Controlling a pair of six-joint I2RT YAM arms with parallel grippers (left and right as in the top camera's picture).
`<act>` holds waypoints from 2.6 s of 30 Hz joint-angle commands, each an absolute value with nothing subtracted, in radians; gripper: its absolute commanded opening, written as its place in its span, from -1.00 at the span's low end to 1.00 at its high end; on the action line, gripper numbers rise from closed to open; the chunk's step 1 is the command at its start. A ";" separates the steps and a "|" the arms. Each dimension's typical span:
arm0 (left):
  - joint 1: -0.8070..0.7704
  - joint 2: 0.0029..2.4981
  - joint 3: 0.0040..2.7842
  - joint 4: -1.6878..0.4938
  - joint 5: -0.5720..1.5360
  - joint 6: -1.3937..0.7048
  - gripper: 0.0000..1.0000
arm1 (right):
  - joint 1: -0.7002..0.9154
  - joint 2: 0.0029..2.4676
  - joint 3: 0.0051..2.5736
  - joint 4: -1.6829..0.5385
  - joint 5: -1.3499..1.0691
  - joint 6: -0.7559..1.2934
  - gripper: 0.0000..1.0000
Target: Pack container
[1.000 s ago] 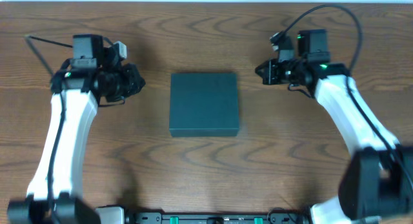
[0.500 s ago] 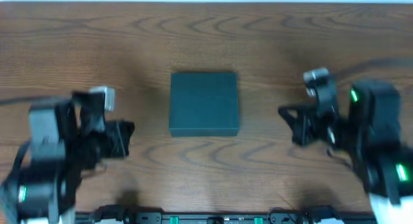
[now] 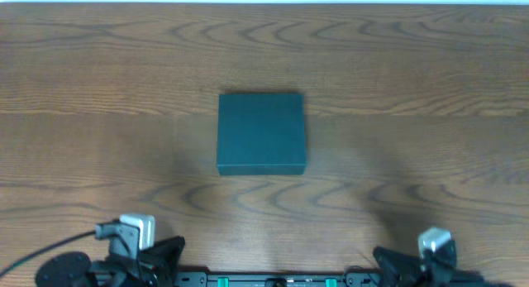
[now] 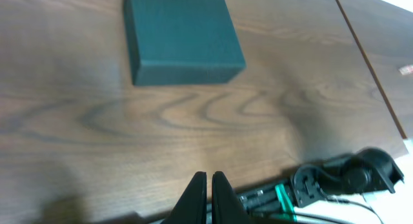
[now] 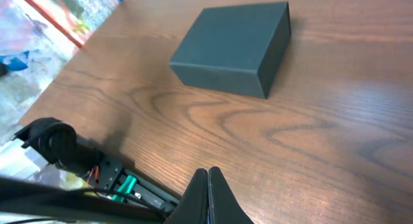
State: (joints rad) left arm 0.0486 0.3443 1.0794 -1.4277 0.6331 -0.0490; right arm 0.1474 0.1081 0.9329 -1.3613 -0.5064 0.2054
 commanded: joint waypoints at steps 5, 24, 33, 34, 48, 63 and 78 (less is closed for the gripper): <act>0.046 0.266 0.987 -1.409 0.676 -0.087 0.85 | 0.158 0.044 0.919 -1.392 -0.505 0.232 0.98; 0.046 0.266 0.986 -1.443 0.641 -0.112 0.91 | 0.158 0.044 0.914 -1.407 -0.527 0.336 0.99; 0.046 0.266 0.953 -1.107 0.299 -0.100 0.90 | 0.158 0.044 0.914 -1.407 -0.527 0.336 0.98; 0.046 0.265 0.936 -1.076 0.254 -0.100 0.90 | 0.158 0.044 0.914 -1.407 -0.527 0.336 0.99; 0.047 0.097 0.422 -0.657 0.119 0.004 0.91 | 0.158 0.044 0.914 -1.407 -0.527 0.336 0.99; 0.047 0.004 0.215 -0.595 0.128 -0.033 0.91 | 0.158 0.044 0.914 -1.407 -0.527 0.336 0.98; 0.046 0.004 0.151 -0.565 0.173 -0.033 0.90 | 0.158 0.044 0.914 -1.407 -0.527 0.336 0.99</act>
